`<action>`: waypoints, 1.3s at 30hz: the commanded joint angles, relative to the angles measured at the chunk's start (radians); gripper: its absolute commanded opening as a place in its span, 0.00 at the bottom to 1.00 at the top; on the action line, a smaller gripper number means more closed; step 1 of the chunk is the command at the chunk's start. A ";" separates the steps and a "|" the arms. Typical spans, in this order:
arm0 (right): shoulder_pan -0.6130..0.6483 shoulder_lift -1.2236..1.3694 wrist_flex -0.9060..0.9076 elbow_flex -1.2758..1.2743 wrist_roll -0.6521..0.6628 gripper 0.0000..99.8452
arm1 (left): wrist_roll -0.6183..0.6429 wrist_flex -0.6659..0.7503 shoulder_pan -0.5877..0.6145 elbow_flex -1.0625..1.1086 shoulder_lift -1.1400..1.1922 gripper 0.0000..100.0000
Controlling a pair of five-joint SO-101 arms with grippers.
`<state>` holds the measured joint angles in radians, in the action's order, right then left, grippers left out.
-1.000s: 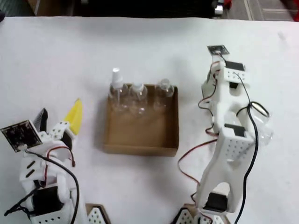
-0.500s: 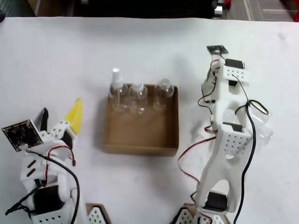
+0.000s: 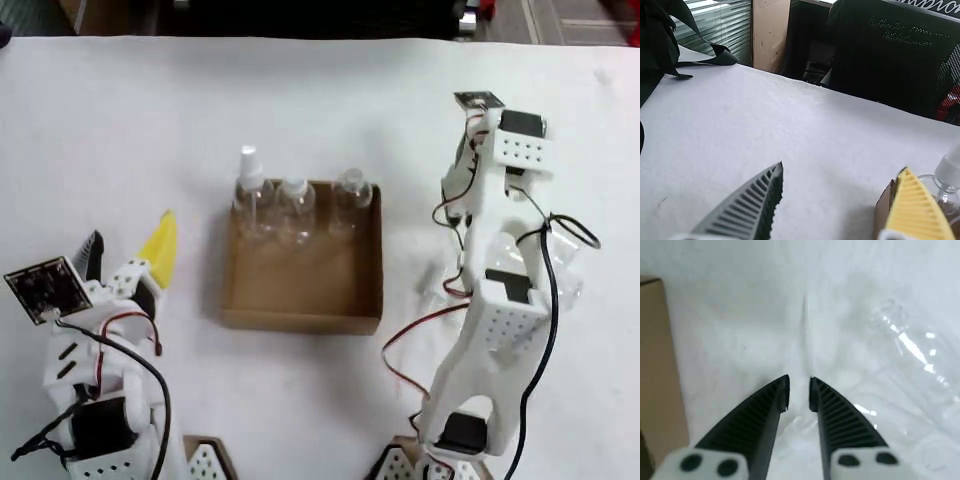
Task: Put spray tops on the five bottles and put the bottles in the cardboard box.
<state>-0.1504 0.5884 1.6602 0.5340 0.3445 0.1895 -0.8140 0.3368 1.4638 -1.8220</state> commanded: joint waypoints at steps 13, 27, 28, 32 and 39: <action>-0.016 -0.223 -0.084 -0.391 -0.057 0.22 | 0.008 0.028 -0.010 -0.011 -0.007 0.33; 0.091 -0.263 -0.196 -0.509 -0.192 0.24 | 0.008 0.028 -0.010 -0.011 -0.007 0.33; 0.091 -0.251 -0.196 -0.509 -0.192 0.24 | 0.008 0.028 -0.010 -0.011 -0.007 0.33; 0.090 -0.205 -0.232 -0.509 -0.192 0.21 | 0.008 0.028 -0.010 -0.011 -0.007 0.33; 0.096 -0.194 -0.243 -0.511 -0.192 0.14 | 0.008 0.028 -0.010 -0.011 -0.007 0.33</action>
<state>-0.0706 0.3951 1.4254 0.0199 0.1603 0.1895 -0.8140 0.3368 1.4638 -1.8220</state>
